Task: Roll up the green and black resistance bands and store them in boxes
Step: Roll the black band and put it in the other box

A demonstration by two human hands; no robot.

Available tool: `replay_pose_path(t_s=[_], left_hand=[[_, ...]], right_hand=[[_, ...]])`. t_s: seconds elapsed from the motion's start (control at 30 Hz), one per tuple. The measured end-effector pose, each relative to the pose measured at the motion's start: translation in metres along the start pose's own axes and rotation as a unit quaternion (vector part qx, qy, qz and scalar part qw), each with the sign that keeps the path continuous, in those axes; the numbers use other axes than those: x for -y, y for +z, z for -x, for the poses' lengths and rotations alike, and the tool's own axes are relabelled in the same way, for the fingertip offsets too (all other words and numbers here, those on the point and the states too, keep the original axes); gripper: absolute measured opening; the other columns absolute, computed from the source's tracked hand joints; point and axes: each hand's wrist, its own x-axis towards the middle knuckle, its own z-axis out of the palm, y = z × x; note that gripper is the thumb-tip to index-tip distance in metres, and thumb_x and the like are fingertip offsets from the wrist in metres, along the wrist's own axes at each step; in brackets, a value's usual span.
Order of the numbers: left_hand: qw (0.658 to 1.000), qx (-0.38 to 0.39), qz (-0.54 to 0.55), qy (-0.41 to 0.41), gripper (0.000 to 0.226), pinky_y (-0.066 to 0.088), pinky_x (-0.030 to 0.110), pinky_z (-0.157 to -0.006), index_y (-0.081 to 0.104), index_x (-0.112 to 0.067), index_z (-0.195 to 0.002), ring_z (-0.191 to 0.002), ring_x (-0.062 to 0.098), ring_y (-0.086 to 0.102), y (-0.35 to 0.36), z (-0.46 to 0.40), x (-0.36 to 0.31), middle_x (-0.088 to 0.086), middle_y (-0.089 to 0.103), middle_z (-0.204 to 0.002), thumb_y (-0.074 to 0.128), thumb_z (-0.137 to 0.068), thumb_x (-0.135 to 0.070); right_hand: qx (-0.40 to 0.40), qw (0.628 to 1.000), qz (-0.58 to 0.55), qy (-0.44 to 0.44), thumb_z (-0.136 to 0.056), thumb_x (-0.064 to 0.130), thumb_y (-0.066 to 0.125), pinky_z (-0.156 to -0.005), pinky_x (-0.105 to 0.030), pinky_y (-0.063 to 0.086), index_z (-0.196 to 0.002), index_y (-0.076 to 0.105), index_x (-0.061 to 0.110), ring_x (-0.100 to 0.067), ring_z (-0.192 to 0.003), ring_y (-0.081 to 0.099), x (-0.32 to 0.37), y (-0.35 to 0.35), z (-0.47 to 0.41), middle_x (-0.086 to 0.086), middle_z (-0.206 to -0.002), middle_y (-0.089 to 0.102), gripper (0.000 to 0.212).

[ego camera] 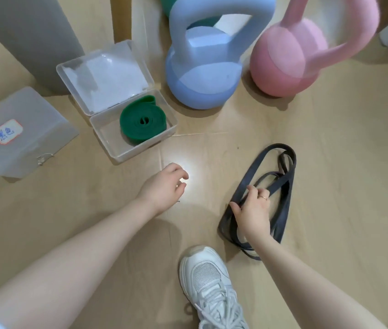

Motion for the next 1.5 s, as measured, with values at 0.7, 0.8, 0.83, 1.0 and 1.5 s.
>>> replay_pose_path(t_s=[0.7, 0.8, 0.83, 1.0, 1.5], left_hand=[[0.866, -0.134, 0.478, -0.067, 0.040, 0.047, 0.014, -0.082, 0.052, -0.034, -0.106, -0.094, -0.001, 0.061, -0.037, 0.052, 0.000, -0.007, 0.062, -0.104, 0.061, -0.084, -0.003], [0.865, -0.232, 0.441, -0.060, 0.048, 0.047, 0.015, -0.079, 0.052, -0.035, -0.105, -0.087, 0.002, 0.063, -0.062, 0.070, 0.006, -0.008, 0.066, -0.096, 0.067, -0.078, 0.001], [0.862, -0.259, 0.431, -0.059, 0.050, 0.047, 0.014, -0.077, 0.052, -0.036, -0.104, -0.084, 0.001, 0.063, -0.069, 0.077, 0.007, -0.009, 0.066, -0.094, 0.068, -0.076, 0.003], [0.855, -0.358, 0.357, -0.117, 0.043, 0.047, 0.013, -0.072, 0.056, -0.036, -0.102, -0.076, 0.000, 0.061, -0.086, 0.122, 0.026, -0.010, 0.066, -0.091, 0.064, -0.080, 0.000], [0.685, -0.623, 0.236, -0.294, 0.039, 0.043, 0.017, -0.081, 0.060, -0.047, -0.095, -0.086, 0.007, 0.055, -0.115, 0.228, 0.083, -0.009, 0.057, -0.092, 0.054, -0.086, -0.010]], right_hand=[[0.114, 0.922, -0.323, -0.181, -0.079, 0.015, 0.068, -0.065, -0.020, 0.044, -0.080, 0.059, 0.015, -0.010, -0.069, 0.055, 0.151, -0.032, 0.028, 0.006, -0.071, 0.060, 0.009], [0.164, 0.886, -0.368, -0.228, -0.079, 0.012, 0.067, -0.070, -0.031, 0.049, -0.083, 0.063, 0.013, -0.022, -0.074, 0.060, 0.185, -0.040, 0.042, -0.003, -0.077, 0.066, 0.006], [0.184, 0.874, -0.381, -0.238, -0.079, 0.011, 0.067, -0.074, -0.036, 0.051, -0.086, 0.064, 0.012, -0.026, -0.080, 0.062, 0.194, -0.042, 0.046, -0.006, -0.082, 0.068, 0.008], [0.283, 0.848, -0.350, -0.281, -0.084, 0.011, 0.064, -0.073, -0.029, 0.052, -0.086, 0.065, 0.015, -0.014, -0.076, 0.062, 0.211, -0.032, 0.062, -0.010, -0.084, 0.069, 0.004], [0.437, 0.885, -0.070, -0.145, -0.087, 0.016, 0.055, -0.058, -0.025, 0.044, -0.098, 0.059, 0.008, -0.016, -0.063, 0.053, 0.205, 0.008, 0.053, -0.007, -0.073, 0.058, 0.014]])
